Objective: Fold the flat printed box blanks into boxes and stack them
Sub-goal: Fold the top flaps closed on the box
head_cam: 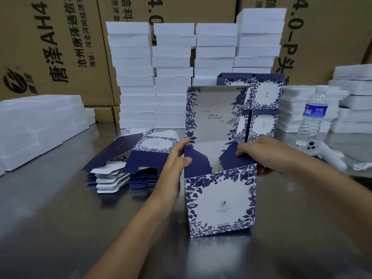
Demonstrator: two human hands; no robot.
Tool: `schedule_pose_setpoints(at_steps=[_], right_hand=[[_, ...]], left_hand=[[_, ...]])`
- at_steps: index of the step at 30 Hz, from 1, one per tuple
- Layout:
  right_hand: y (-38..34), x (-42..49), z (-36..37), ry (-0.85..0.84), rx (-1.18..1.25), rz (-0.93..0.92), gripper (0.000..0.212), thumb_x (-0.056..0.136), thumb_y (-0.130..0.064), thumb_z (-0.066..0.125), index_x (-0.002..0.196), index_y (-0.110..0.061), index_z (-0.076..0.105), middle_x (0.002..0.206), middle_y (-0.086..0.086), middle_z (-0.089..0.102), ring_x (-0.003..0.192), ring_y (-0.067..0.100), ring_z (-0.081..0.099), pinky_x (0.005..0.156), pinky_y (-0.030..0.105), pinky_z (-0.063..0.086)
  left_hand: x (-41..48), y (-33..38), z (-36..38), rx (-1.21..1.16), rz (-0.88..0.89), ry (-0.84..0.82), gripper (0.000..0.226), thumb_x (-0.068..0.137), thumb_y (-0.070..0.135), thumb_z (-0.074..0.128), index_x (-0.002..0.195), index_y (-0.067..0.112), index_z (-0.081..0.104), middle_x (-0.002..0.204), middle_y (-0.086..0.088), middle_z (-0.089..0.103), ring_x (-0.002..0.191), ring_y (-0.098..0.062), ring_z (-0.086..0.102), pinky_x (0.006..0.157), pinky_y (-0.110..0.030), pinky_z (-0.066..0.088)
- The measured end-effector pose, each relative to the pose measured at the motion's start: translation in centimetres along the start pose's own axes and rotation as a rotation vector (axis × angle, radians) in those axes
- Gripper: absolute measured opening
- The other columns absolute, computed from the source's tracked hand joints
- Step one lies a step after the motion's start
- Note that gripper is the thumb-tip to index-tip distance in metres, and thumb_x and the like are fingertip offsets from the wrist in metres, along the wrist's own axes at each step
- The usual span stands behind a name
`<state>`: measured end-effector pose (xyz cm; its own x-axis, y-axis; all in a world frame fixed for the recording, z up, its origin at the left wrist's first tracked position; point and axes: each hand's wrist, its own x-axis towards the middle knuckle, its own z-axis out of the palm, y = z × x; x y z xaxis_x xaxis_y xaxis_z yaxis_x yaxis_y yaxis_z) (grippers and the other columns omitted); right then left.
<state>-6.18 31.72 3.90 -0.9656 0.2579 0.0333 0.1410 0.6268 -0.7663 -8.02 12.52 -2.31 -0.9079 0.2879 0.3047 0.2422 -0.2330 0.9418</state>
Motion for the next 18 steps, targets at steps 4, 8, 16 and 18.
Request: schedule_pose_setpoints(at_steps=[4,8,16,18], right_hand=[[0.1,1.4,0.1,0.075,0.050,-0.033,0.038,0.086,-0.015,0.054,0.055,-0.017,0.033,0.038,-0.005,0.025,0.030,0.011,0.023,0.034,0.009,0.025],[0.7,1.9,0.0,0.028,0.059,-0.054,0.037,0.087,-0.015,0.053,0.056,-0.017,0.033,0.045,-0.001,0.028,0.032,0.012,0.026,0.036,0.010,0.027],[1.0,2.1,-0.3,-0.031,-0.068,-0.145,0.044,0.090,-0.011,0.046,0.051,-0.020,0.027,0.044,-0.003,0.021,0.033,0.009,0.018,0.034,0.009,0.026],[1.0,2.2,-0.3,-0.029,-0.075,-0.140,0.042,0.090,-0.012,0.047,0.052,-0.019,0.028,0.046,-0.001,0.023,0.035,0.011,0.020,0.035,0.010,0.027]], left_hand=[[0.0,0.1,-0.1,0.059,0.004,-0.044,0.049,0.070,0.030,0.042,0.116,0.044,0.053,0.137,0.017,0.046,0.122,0.005,0.045,0.106,-0.031,0.037],[0.1,-0.1,-0.1,0.060,-0.003,-0.055,0.049,0.070,0.031,0.043,0.116,0.043,0.054,0.137,0.016,0.045,0.133,-0.011,0.039,0.114,-0.045,0.029],[0.1,-0.4,-0.3,0.059,-0.003,-0.056,0.044,0.072,0.032,0.045,0.112,0.047,0.057,0.140,0.010,0.046,0.134,-0.016,0.041,0.113,-0.048,0.029],[0.2,-0.5,-0.3,0.044,-0.005,-0.058,0.044,0.072,0.032,0.046,0.111,0.048,0.059,0.141,0.009,0.047,0.134,-0.018,0.040,0.113,-0.049,0.029]])
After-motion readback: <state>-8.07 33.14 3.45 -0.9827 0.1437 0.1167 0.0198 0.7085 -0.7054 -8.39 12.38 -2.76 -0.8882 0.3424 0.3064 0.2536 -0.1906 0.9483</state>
